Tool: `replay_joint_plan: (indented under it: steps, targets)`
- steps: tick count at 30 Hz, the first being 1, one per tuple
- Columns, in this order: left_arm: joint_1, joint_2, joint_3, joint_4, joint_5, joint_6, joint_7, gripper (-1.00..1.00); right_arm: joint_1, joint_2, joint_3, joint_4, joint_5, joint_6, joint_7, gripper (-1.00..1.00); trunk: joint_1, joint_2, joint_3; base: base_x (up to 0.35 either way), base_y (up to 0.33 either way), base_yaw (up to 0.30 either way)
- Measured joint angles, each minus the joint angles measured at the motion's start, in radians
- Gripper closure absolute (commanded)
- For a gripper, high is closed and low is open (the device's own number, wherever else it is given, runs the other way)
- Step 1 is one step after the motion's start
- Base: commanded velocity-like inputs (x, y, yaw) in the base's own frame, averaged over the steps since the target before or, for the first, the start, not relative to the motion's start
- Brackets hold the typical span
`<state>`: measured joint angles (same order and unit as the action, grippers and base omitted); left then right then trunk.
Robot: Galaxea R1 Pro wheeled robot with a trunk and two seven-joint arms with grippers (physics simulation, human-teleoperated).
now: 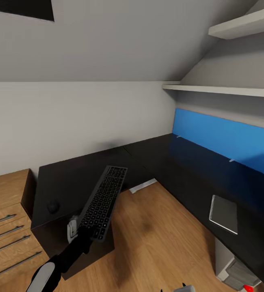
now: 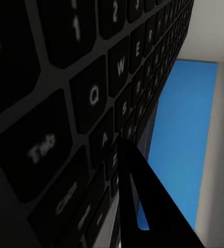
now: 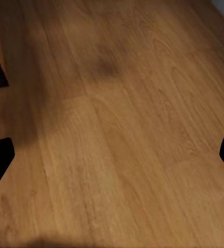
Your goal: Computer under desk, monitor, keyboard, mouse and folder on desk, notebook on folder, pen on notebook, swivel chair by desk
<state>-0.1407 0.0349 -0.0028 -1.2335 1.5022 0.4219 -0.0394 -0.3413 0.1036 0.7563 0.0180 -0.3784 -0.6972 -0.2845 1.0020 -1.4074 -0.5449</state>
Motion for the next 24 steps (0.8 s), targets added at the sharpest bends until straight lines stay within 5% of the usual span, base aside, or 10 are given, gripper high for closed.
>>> replay_joint_plan:
  steps: [6,12,24]
  targets:
    - [0.0,0.001,-0.004,0.0,0.0,0.001,-0.001,1.0,0.0,-0.005,0.001,0.0,0.0,0.0,0.0,-1.0,0.0,0.0,0.0,0.0,-0.002,0.007]
    - [0.0,0.0,-0.041,0.0,0.001,0.001,0.0,1.0,0.0,-0.005,0.0,-0.001,0.0,0.0,-0.001,-1.0,0.0,0.0,0.0,0.0,0.0,0.238]
    - [0.0,-0.001,-0.051,0.0,0.002,0.001,-0.001,1.0,0.0,-0.005,0.001,0.0,0.0,-0.003,0.0,-1.0,0.0,0.0,0.0,0.0,0.0,0.171]
